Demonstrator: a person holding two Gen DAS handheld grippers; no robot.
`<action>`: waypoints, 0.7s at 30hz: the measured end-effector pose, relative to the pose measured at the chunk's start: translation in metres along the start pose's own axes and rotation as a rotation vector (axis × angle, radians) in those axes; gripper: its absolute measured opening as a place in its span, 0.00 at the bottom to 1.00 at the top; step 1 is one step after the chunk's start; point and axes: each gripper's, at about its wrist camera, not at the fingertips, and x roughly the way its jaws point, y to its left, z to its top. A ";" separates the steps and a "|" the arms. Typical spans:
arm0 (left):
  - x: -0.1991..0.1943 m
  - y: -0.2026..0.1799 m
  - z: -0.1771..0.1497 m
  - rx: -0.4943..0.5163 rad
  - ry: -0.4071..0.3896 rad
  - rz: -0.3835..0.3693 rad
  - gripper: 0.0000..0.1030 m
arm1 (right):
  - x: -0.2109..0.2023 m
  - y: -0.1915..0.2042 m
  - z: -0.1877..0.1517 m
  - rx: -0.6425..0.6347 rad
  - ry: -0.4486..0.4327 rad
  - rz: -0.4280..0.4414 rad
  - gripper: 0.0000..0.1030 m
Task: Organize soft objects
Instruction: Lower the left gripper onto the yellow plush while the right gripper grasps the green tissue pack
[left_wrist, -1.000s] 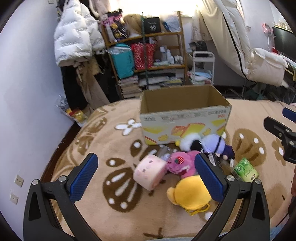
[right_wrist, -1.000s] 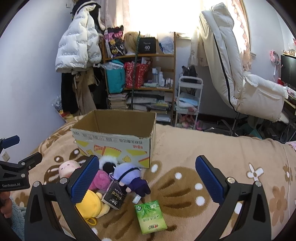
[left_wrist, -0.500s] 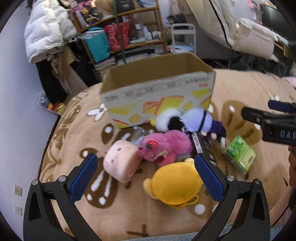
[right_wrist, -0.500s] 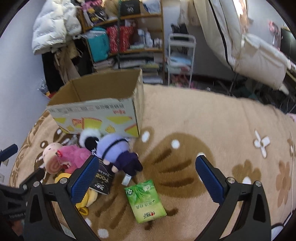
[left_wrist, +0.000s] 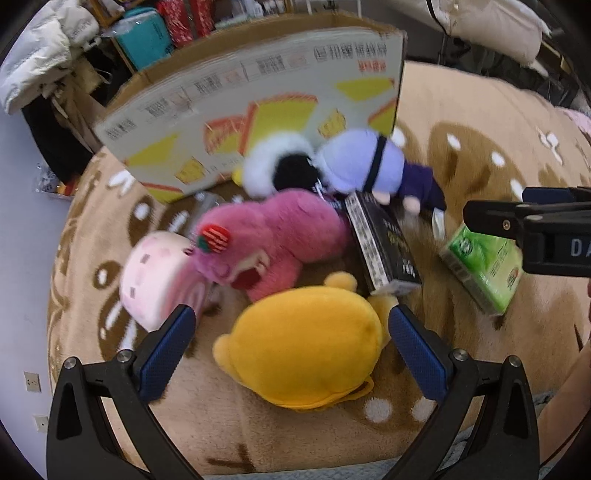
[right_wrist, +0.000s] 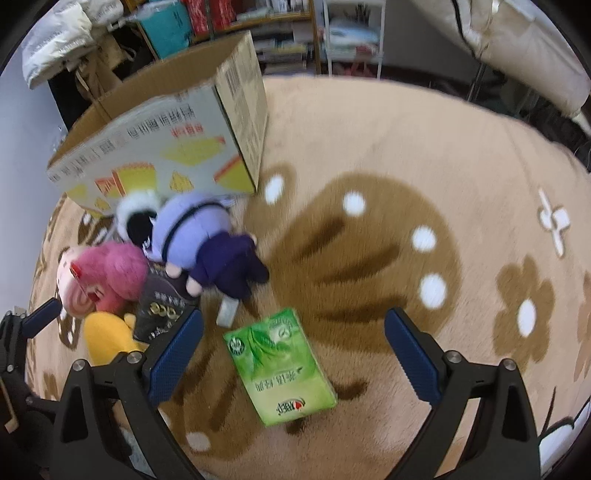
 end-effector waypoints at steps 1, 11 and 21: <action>0.004 -0.001 0.000 0.005 0.014 0.001 0.99 | 0.005 0.000 -0.001 -0.002 0.026 0.008 0.97; 0.034 -0.004 0.001 -0.010 0.107 -0.009 0.99 | 0.037 0.004 -0.009 -0.046 0.188 -0.003 0.77; 0.045 0.006 -0.001 -0.033 0.126 -0.045 0.89 | 0.048 0.011 -0.013 -0.074 0.218 -0.033 0.64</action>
